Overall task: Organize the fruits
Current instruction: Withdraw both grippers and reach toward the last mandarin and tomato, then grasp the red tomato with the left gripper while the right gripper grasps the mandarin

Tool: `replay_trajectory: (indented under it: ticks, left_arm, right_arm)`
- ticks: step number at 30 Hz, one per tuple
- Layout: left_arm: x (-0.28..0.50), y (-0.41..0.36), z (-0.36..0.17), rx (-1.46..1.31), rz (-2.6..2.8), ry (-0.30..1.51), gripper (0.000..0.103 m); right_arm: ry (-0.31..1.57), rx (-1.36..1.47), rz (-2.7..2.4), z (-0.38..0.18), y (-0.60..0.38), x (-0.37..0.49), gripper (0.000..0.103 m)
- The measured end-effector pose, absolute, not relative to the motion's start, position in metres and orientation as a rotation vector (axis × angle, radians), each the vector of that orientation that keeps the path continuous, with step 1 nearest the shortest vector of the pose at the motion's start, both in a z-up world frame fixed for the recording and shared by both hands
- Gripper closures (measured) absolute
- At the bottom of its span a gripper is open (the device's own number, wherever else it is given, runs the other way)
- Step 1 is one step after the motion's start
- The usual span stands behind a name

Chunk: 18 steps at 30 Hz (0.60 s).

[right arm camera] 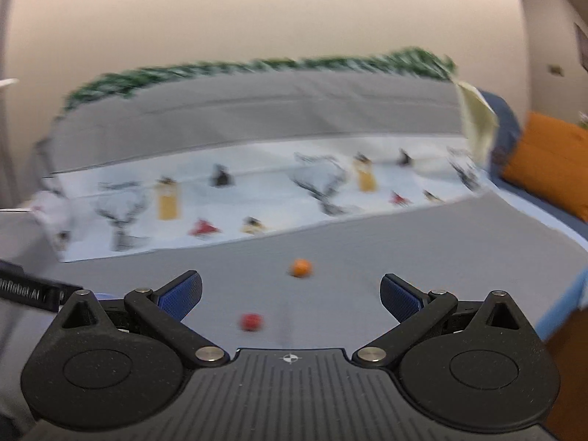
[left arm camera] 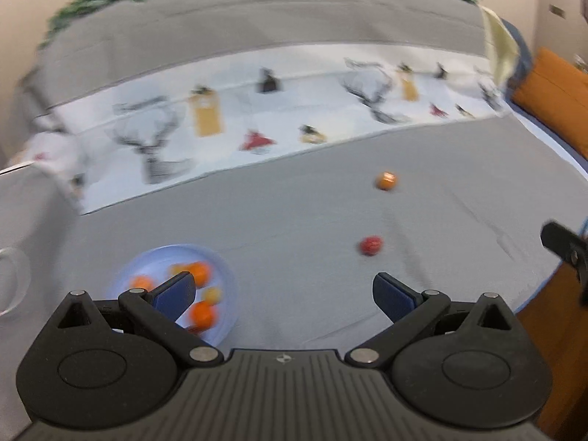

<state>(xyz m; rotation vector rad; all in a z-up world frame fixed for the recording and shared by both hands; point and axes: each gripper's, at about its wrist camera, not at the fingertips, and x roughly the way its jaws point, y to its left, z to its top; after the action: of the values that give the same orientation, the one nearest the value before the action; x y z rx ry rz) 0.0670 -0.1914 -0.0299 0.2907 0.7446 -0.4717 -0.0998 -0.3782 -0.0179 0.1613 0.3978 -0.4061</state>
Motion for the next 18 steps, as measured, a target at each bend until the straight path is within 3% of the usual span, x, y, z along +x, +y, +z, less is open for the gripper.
replay_trajectory:
  ticks: [8, 18]
  left_arm:
    - [0.124, -0.286, -0.117, 0.393, -0.584, 0.837, 0.0]
    - [0.197, -0.353, -0.202, 0.598, -0.654, 0.9, 0.0]
  right_arm:
    - [0.547, 0.215, -0.47, -0.074, -0.46, -0.027, 0.001]
    - [0.787, 0.216, -0.335, -0.179, -0.516, 0.13, 0.001]
